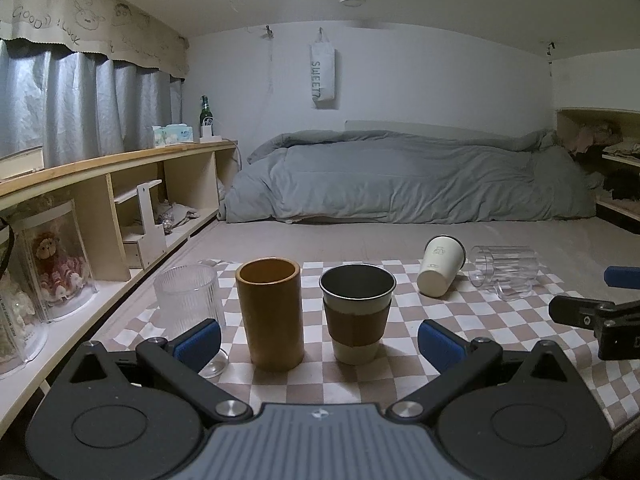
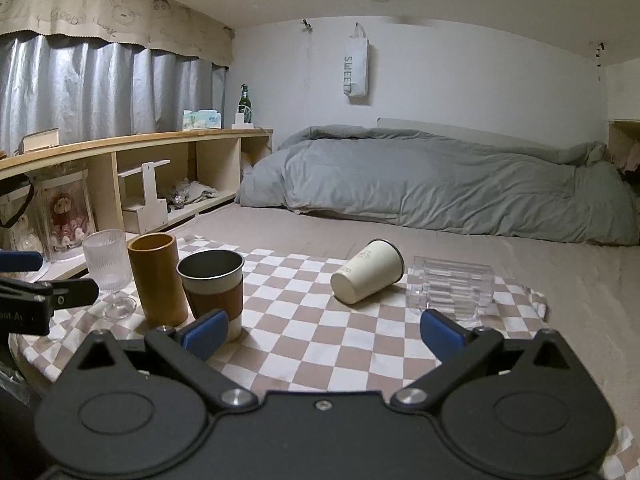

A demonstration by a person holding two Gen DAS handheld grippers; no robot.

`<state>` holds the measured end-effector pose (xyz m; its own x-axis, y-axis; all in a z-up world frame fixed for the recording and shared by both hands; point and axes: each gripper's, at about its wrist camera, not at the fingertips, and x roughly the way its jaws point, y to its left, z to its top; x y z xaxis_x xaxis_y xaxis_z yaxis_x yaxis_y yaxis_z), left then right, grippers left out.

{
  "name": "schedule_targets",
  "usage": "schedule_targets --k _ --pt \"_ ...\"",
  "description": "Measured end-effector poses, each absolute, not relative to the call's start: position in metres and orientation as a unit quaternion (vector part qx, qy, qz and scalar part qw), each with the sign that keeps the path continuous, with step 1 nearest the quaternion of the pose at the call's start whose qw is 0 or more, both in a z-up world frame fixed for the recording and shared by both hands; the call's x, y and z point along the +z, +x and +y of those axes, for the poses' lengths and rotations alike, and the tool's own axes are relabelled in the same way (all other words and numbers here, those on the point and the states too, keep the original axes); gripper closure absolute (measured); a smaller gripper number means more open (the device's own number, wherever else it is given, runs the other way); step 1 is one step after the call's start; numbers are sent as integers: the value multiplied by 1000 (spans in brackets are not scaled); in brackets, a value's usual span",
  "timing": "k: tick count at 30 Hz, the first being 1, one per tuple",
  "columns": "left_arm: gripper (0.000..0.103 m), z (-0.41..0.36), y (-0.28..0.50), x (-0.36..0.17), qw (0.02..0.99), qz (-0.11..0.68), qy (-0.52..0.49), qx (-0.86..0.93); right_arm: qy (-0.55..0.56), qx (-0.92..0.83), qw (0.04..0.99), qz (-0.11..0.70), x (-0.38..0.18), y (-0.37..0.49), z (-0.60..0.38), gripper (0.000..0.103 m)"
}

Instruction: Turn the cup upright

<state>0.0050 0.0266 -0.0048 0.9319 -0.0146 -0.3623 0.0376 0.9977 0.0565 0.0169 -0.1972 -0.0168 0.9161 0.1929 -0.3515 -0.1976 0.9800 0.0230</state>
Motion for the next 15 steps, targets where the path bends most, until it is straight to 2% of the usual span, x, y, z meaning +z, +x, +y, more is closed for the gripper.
schedule_targets --k 15 --pt "0 24 5 -8 982 186 38 -14 -7 109 978 177 -16 14 -200 0"
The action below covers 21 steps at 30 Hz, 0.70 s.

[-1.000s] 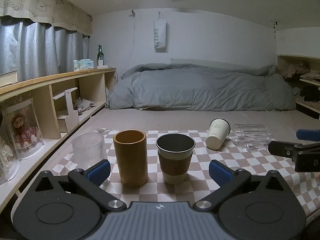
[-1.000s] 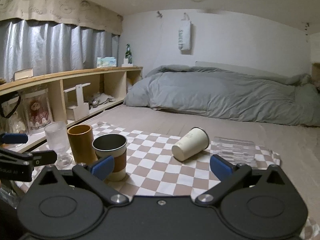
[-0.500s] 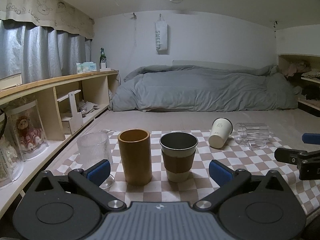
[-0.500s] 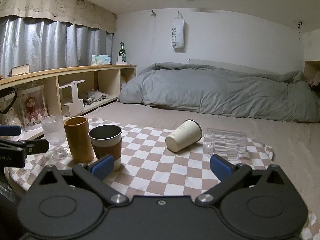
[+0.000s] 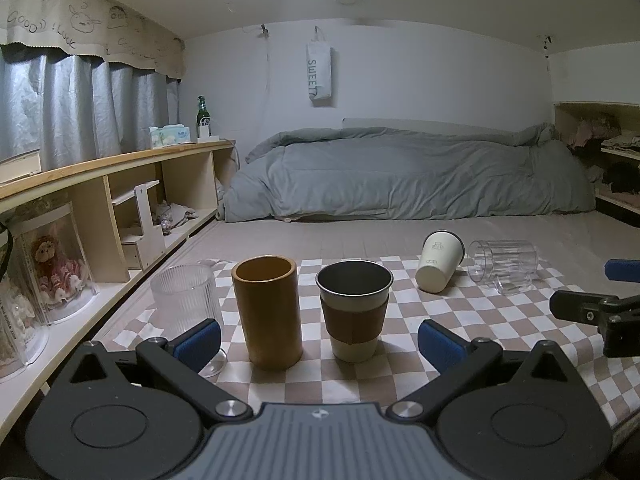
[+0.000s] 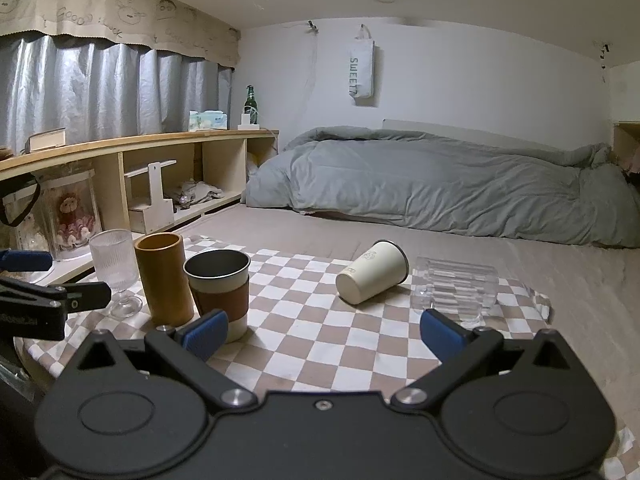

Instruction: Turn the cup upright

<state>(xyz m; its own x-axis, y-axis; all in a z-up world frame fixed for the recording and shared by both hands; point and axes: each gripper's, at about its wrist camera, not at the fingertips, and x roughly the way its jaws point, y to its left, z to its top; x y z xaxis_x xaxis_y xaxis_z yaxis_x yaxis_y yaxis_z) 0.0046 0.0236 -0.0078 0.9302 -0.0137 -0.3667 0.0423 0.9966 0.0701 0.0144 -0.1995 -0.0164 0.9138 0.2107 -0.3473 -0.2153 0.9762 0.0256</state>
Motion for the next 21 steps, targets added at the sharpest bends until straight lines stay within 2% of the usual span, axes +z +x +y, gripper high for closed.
schedule_targets --k 21 --pt "0 27 4 -10 982 187 37 -11 -6 109 977 183 -18 15 -198 0"
